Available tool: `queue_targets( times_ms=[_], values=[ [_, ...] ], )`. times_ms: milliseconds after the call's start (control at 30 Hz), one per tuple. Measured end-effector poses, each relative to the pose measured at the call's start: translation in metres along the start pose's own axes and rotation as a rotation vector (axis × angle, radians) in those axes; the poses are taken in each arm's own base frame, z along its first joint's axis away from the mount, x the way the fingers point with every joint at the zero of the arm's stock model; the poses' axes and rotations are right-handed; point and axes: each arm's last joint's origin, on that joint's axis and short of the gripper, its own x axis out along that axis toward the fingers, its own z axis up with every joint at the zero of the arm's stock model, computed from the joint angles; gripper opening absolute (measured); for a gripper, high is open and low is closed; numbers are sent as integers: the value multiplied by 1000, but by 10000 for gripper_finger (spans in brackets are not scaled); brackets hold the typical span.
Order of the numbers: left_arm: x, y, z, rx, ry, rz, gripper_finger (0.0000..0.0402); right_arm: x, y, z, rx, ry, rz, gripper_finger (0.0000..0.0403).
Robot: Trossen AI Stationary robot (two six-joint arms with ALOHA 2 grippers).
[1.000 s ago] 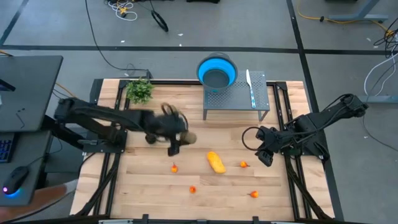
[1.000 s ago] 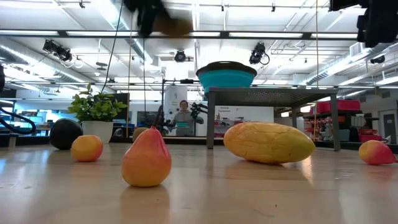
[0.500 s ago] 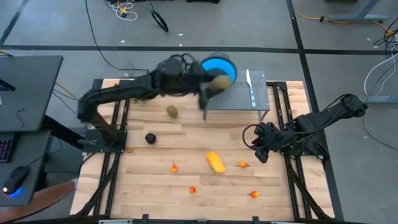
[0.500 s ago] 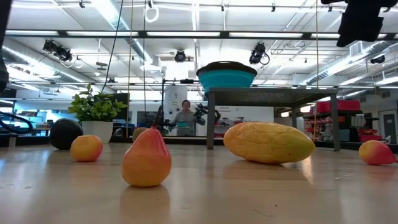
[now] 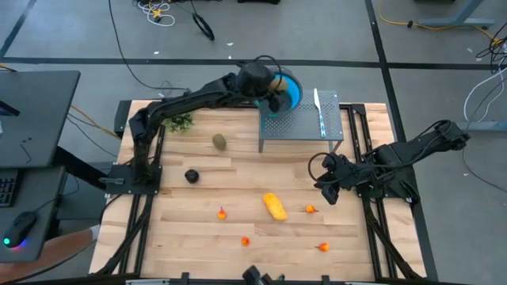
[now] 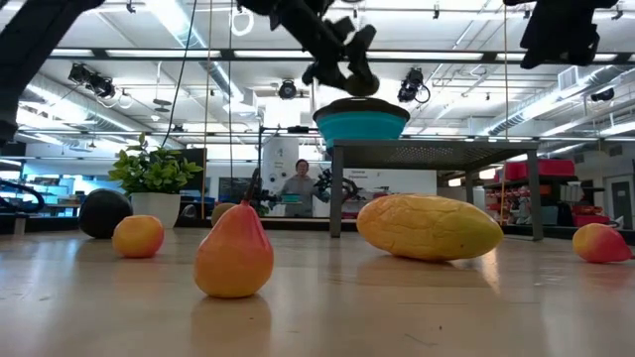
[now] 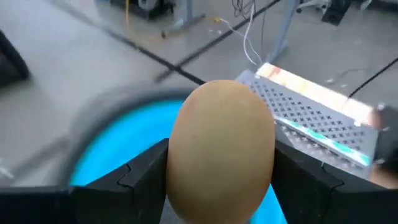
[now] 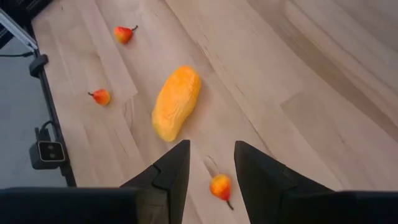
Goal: Pick & Place Fruit
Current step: Put the bottom kiwi into the strainer bowl
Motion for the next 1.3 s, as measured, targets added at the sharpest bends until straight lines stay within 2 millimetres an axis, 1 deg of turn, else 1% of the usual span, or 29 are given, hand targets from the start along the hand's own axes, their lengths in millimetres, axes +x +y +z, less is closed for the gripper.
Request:
queue_targets(
  times_ms=[100, 167, 233, 333, 467, 533, 667, 833, 933, 1100, 1200, 1300],
  values=[
    [15, 12, -6, -137, 35, -34, 250, 0, 1, 0, 13, -5, 7, 132],
    [18, 20, -10, -191, 81, -38, 249, 0, 1, 0, 20, -4, 7, 132],
    [25, 22, -11, -201, 60, -29, 248, 0, 1, 0, 21, -4, 7, 132],
    [33, 28, -19, -194, 101, 6, 249, 0, 1, 0, 22, -5, 8, 132],
    [43, 28, -27, -133, 117, 35, 249, 0, 1, 0, 17, -4, 7, 132],
    [44, 27, -31, -88, 126, 62, 249, 0, 0, 0, 16, -2, 5, 132],
    [44, 23, -31, -6, 108, 103, 249, 0, 0, 0, 15, 0, 2, 132],
    [44, 20, -31, -2, 116, 39, 250, 0, 0, 0, 15, 0, 2, 132],
    [43, 18, -31, 2, 116, 19, 257, 0, 0, 0, 15, 0, 2, 132],
    [46, 17, -32, 2, 114, 18, 279, 0, 0, 0, 23, 1, 2, 132],
    [48, 16, -37, 7, 138, 15, 282, 0, 0, 0, 23, 2, 3, 132],
    [53, 12, -38, 35, 110, 34, 278, 0, 0, 0, 24, 15, 12, 132]
  ],
)
